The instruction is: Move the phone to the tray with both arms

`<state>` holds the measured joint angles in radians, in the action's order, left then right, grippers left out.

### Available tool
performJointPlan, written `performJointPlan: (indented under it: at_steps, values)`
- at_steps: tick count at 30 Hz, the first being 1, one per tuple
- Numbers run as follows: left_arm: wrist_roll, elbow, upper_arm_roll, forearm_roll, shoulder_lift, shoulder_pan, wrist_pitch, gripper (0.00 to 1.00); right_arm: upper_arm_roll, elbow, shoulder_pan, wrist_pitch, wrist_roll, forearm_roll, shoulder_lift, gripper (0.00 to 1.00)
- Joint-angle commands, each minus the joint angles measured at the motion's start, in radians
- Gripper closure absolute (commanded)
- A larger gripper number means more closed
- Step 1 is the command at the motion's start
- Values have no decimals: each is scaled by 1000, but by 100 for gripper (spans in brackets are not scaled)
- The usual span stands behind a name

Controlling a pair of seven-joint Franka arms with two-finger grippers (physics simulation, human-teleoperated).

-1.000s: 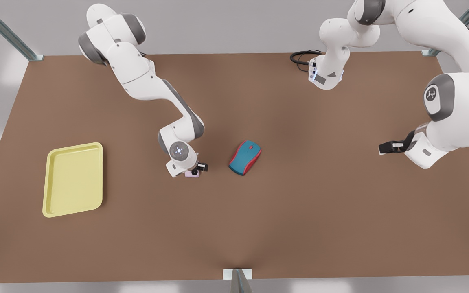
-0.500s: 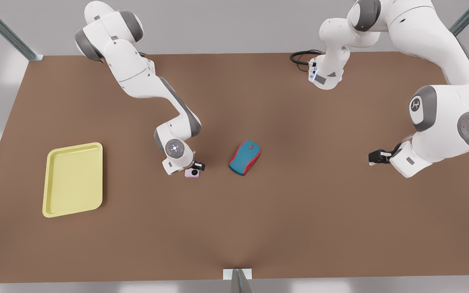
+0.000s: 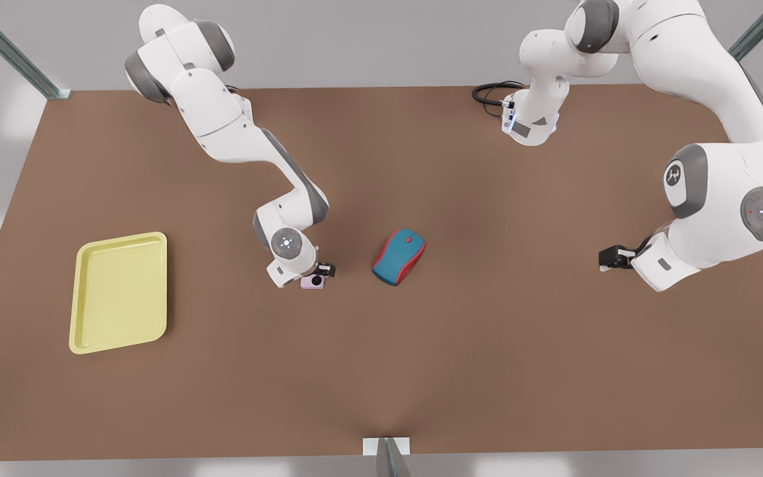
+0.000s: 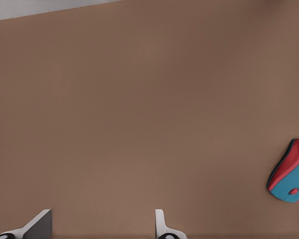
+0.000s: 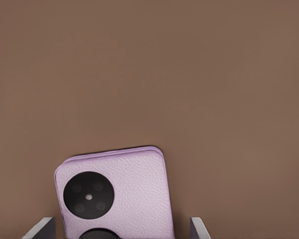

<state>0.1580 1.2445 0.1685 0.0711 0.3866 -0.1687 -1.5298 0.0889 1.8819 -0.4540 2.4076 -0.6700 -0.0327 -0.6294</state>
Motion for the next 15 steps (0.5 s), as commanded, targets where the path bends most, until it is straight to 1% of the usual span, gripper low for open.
performJointPlan:
  at_steps: [1,6,7,9,10,15]
  values:
    - [29,0,0,-1,1,0,-1,0,0,0,0,8,96,-1,-4,0]
    - [31,0,0,-1,11,0,-15,0,0,0,-2,22,96,-1,-15,0]
    - [31,0,0,-1,11,0,-15,0,0,0,-2,21,99,-1,-15,6]
    - [31,0,0,-1,11,0,-15,0,0,0,-2,21,99,-1,-13,14]
    - [31,0,0,-1,9,0,-15,0,0,0,-2,22,99,-1,-13,22]
    - [29,0,0,-1,9,0,-15,0,0,-1,-2,7,118,-1,0,22]
